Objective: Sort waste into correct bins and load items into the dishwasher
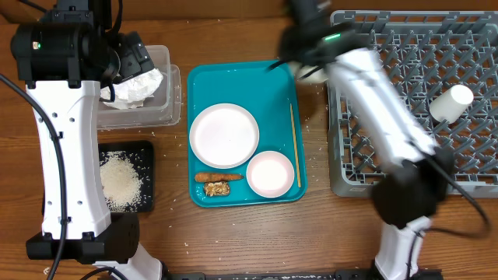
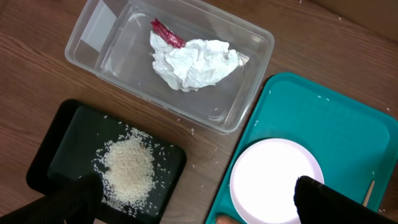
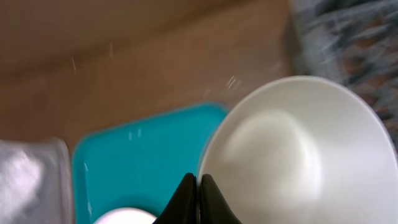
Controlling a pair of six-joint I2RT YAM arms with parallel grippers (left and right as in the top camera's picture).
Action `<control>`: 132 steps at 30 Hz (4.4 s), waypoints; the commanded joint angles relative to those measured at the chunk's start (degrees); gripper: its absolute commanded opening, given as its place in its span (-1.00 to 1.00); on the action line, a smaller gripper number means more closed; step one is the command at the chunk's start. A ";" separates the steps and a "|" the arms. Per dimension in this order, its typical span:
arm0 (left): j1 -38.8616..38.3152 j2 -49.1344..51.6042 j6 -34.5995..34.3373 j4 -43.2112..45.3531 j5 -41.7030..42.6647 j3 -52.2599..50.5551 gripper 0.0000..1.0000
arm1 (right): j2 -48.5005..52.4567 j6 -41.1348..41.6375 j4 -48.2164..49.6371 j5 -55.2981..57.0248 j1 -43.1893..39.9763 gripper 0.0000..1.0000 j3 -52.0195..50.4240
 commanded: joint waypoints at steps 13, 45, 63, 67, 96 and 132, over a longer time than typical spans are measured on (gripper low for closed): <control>-0.11 0.44 -0.02 -0.02 -0.79 -0.24 0.99 | -3.08 -12.41 2.16 -64.54 -40.83 -0.93 -6.10; -0.11 0.44 -0.02 0.00 -0.79 -0.24 0.99 | 6.60 -6.99 12.09 -64.50 -48.70 -0.66 -10.40; -0.11 0.44 -0.02 0.00 -0.79 -0.24 1.00 | -3.56 -15.96 6.43 -13.11 -28.92 0.66 -8.48; -0.11 0.44 -0.02 0.00 -0.79 -0.24 1.00 | -1.66 -18.40 7.67 1.97 -20.31 0.69 -8.48; -0.11 0.44 0.00 0.00 -0.79 -0.24 1.00 | 3.76 -12.39 -4.46 -3.87 -21.38 -0.93 5.31; -0.11 0.44 0.00 0.00 -0.79 -0.24 1.00 | 15.23 -8.46 11.30 -70.12 -45.16 -0.63 -0.85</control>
